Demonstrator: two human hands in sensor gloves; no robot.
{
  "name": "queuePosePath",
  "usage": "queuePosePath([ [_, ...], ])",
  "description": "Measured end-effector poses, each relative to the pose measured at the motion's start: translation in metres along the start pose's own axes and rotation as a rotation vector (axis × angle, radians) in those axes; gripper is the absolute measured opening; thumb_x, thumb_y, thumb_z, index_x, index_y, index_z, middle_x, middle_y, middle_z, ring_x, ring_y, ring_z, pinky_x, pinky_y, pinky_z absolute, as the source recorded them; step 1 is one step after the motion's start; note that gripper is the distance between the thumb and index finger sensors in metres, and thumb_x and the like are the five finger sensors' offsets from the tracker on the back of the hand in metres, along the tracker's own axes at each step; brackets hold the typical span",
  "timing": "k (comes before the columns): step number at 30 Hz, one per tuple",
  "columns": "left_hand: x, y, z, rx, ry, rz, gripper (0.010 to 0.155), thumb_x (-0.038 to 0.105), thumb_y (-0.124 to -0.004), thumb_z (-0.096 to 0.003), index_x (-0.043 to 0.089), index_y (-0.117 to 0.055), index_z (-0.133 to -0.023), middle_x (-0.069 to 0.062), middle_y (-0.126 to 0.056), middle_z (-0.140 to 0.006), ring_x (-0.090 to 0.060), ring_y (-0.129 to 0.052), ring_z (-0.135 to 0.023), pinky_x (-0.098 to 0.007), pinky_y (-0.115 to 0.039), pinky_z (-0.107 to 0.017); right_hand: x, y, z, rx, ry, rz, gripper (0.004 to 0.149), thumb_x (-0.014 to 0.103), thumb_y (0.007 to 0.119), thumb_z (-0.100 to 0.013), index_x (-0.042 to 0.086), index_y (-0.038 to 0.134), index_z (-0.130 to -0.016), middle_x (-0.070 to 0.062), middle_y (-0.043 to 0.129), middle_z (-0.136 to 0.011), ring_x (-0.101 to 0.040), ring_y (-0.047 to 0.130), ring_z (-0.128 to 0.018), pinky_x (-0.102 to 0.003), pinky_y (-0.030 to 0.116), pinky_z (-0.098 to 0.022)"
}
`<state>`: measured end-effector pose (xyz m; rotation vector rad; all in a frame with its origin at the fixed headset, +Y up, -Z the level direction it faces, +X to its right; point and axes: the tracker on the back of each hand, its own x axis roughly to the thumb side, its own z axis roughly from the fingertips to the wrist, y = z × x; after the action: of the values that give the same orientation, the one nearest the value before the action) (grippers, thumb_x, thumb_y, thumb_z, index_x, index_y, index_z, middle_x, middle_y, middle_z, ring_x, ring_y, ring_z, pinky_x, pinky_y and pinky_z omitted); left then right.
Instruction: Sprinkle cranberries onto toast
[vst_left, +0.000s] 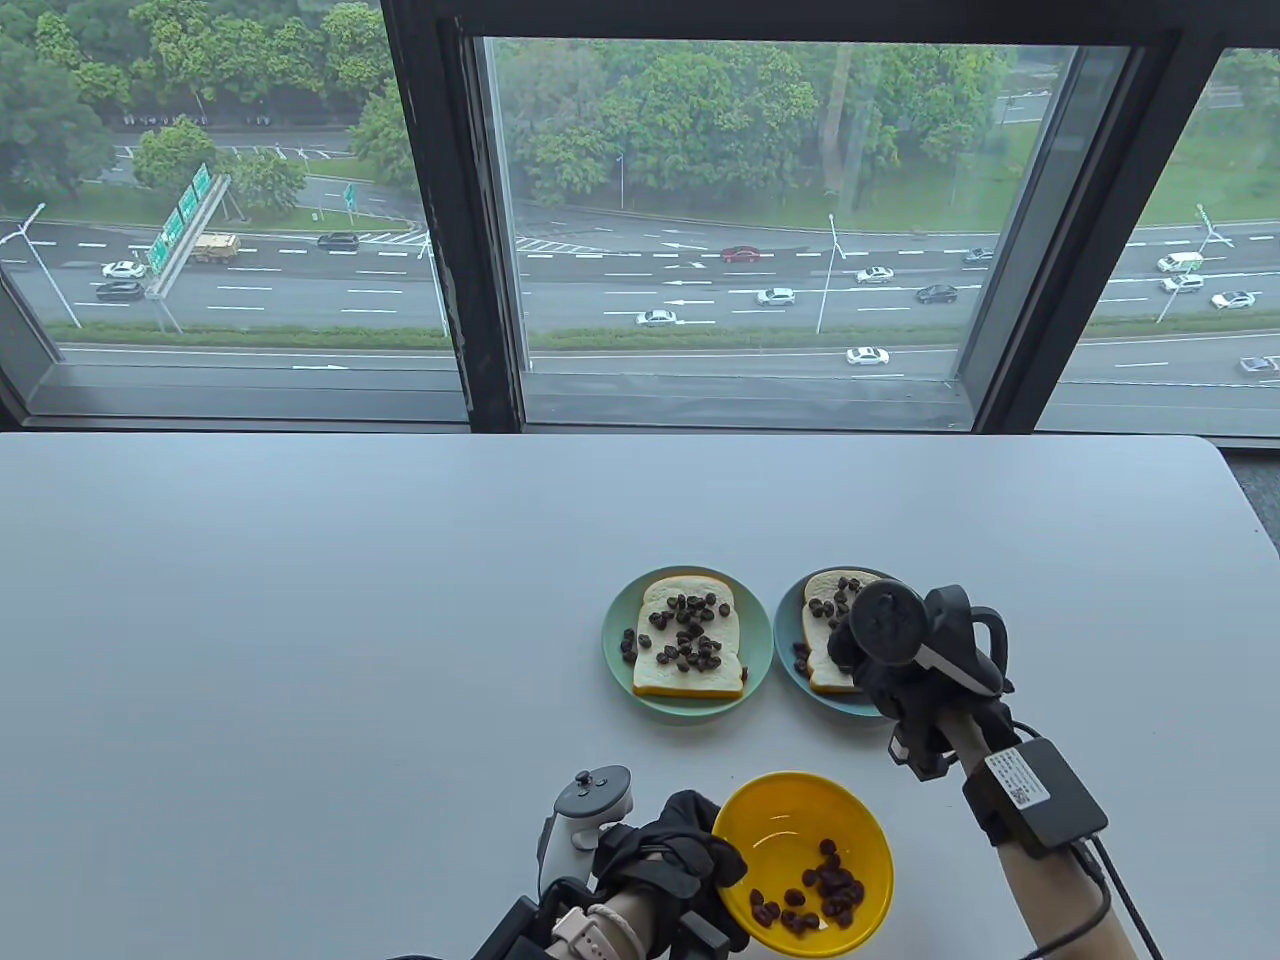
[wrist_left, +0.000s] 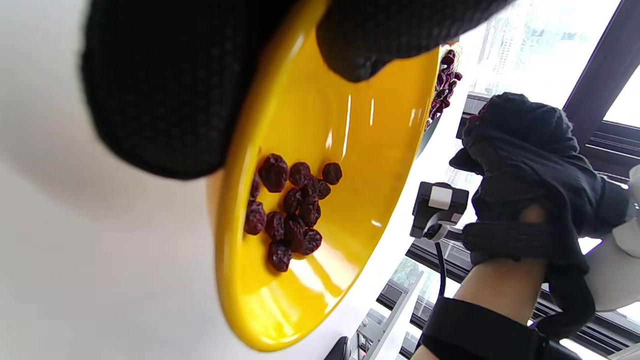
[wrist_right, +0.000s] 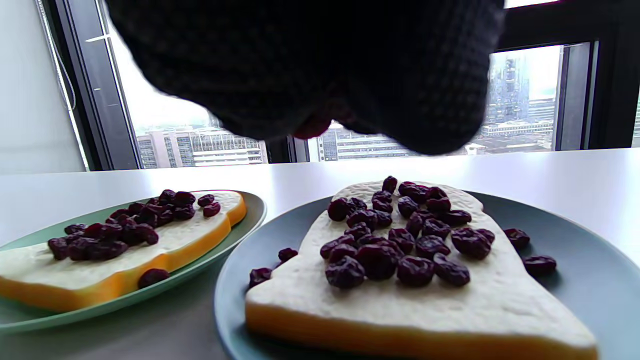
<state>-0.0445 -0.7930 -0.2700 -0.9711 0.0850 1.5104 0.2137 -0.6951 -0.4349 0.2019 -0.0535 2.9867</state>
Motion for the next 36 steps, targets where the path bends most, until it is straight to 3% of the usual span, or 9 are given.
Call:
queuePosePath([
  [3, 0.001, 0.001, 0.000, -0.001, 0.001, 0.001, 0.051, 0.019, -0.078, -0.0442, 0.024, -0.048, -0.085, -0.018, -0.061, -0.070, -0.033, -0.077, -0.046, -0.038, -0.097, -0.021, -0.015, 0.019, -0.024, 0.006, 0.093, 0.005, 0.031, 0.027, 0.088, -0.026, 0.043, 0.079, -0.051, 0.007, 0.082, -0.073, -0.014, 0.093, -0.055, -0.014, 0.096, -0.029],
  [8, 0.002, 0.002, -0.001, -0.005, 0.004, -0.005, 0.051, 0.019, -0.078, -0.0444, 0.024, -0.047, -0.085, -0.018, -0.060, -0.070, -0.033, -0.077, -0.046, -0.038, -0.097, -0.021, -0.021, 0.033, -0.037, 0.028, 0.148, 0.005, 0.031, 0.026, 0.087, -0.028, 0.043, 0.078, -0.052, 0.007, 0.080, -0.076, -0.014, 0.091, -0.059, -0.014, 0.096, -0.032],
  [20, 0.000, 0.002, -0.002, 0.005, 0.009, -0.020, 0.051, 0.019, -0.078, -0.0445, 0.024, -0.047, -0.085, -0.018, -0.060, -0.070, -0.033, -0.077, -0.046, -0.038, -0.096, -0.021, -0.031, 0.034, -0.019, 0.062, 0.117, 0.056, 0.046, 0.025, 0.084, -0.030, 0.039, 0.075, -0.073, -0.001, 0.075, -0.087, -0.021, 0.091, -0.069, -0.020, 0.094, -0.038],
  [26, 0.002, 0.004, -0.004, 0.016, 0.002, -0.018, 0.051, 0.019, -0.078, -0.0445, 0.024, -0.047, -0.085, -0.018, -0.060, -0.070, -0.033, -0.077, -0.046, -0.038, -0.096, -0.022, -0.037, 0.028, 0.000, 0.072, 0.126, 0.059, 0.051, 0.027, 0.082, -0.031, 0.038, 0.071, -0.080, -0.004, 0.072, -0.089, -0.024, 0.090, -0.071, -0.023, 0.093, -0.038],
  [36, 0.017, 0.030, 0.007, 0.111, -0.055, -0.008, 0.051, 0.019, -0.078, -0.0441, 0.023, -0.048, -0.085, -0.018, -0.061, -0.070, -0.033, -0.077, -0.046, -0.038, -0.096, -0.021, -0.048, 0.008, 0.067, 0.100, 0.188, -0.003, 0.053, 0.032, 0.078, -0.034, 0.035, 0.066, -0.085, -0.008, 0.069, -0.091, -0.027, 0.089, -0.071, -0.026, 0.092, -0.040],
])
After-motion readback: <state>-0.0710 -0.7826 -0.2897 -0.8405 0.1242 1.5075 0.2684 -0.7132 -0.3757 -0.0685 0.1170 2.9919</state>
